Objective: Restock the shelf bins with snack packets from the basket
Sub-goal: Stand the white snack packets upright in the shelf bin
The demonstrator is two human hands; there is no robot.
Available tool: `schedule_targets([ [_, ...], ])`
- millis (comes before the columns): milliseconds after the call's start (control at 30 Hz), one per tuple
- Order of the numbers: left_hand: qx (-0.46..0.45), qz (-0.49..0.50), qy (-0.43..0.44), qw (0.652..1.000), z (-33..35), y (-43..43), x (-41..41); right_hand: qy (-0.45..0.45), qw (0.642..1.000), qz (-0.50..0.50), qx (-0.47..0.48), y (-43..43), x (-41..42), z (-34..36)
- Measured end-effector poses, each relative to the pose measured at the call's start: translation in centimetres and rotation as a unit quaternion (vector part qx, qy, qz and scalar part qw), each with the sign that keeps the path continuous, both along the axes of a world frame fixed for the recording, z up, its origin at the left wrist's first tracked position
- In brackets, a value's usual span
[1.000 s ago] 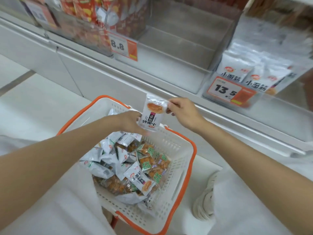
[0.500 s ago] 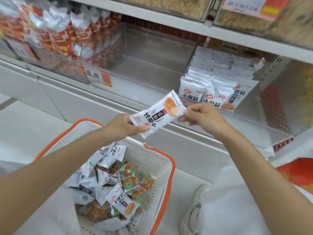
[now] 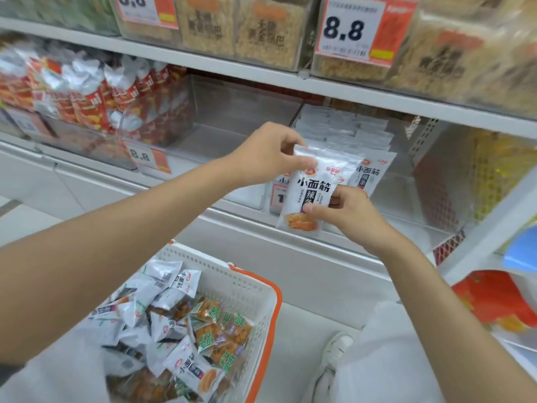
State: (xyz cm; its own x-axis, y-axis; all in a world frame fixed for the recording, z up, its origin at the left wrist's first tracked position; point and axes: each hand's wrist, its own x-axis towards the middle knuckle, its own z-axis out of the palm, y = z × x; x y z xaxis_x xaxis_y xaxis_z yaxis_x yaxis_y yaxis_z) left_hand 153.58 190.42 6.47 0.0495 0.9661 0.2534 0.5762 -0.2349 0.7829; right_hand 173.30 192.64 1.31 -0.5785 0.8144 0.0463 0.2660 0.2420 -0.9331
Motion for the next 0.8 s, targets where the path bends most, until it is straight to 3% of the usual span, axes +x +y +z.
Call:
schedule_targets([
  [133,-0.026,-0.046,-0.053,0.997,1.3,1.4,2.3,0.049,0.996,-0.065,0.023,1.6,2.2,1.5],
  [333,0.037,-0.057,-0.03,0.997,2.4,5.1,7.7,0.033,0.976,-0.17,0.131,3.6,6.5,3.2],
  [600,0.0,0.004,0.115,0.993,-0.2,12.5,11.6,-0.11,0.953,-0.267,0.093,9.2,8.7,0.7],
  [800,-0.058,0.041,0.321,0.944,-1.8,14.8,11.5,-0.197,0.953,-0.228,0.002,12.5,7.2,-2.6],
])
